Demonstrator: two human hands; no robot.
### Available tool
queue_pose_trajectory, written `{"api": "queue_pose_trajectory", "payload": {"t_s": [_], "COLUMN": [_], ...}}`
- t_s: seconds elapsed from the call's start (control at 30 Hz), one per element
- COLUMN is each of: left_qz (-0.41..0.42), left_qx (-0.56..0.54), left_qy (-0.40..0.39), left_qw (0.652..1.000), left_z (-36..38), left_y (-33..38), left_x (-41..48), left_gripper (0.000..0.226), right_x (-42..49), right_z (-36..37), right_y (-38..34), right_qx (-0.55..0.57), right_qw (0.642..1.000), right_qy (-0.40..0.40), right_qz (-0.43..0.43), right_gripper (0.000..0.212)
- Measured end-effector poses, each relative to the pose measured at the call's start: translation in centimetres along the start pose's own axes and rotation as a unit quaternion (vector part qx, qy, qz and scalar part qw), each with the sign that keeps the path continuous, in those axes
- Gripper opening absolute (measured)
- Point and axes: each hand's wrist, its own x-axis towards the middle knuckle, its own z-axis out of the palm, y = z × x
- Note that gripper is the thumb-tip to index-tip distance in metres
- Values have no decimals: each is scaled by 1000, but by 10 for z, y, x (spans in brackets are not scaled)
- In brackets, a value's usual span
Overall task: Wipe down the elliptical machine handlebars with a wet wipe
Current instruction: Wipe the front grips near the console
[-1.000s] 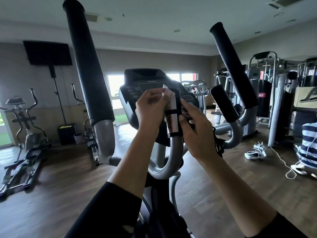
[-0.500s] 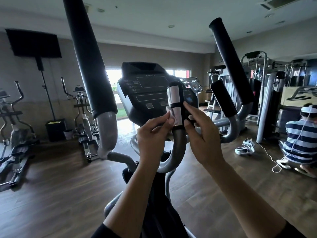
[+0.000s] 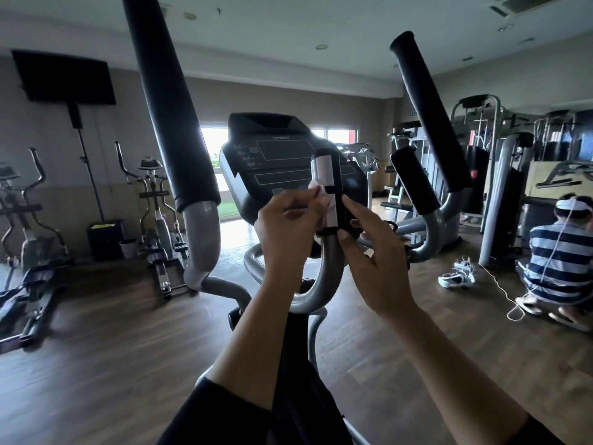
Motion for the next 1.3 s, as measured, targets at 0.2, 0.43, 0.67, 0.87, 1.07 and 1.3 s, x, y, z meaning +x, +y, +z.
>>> {"api": "queue_pose_trajectory", "payload": {"t_s": [0.2,0.43,0.67,0.87,1.07,1.3], "left_qz": [31,35,10,-3,-5,33], "left_qx": [68,94,62,104,113,122], "left_qy": [9,30,33,61,80,113], "left_qw": [997,995,998,993,990,985], "left_z": [2,10,9,17,21,32], "left_y": [-4,8,14,21,20,23], "left_x": [-12,0,-17,0,-15,-19], "left_gripper": [13,21,26,23,13,15], "right_x": [-1,-5,1,15,22,28], "right_z": [-1,-4,-3,-2,4,1], "right_y": [0,1,7,17,32,39], "right_qx": [-5,-8,36,89,135,182], "right_qw": [1000,1000,999,995,988,977], "right_qy": [-4,-10,-4,-19,-65,-105], "right_qz": [4,-3,-1,40,45,30], "right_gripper": [46,44,42,44,50,51]}}
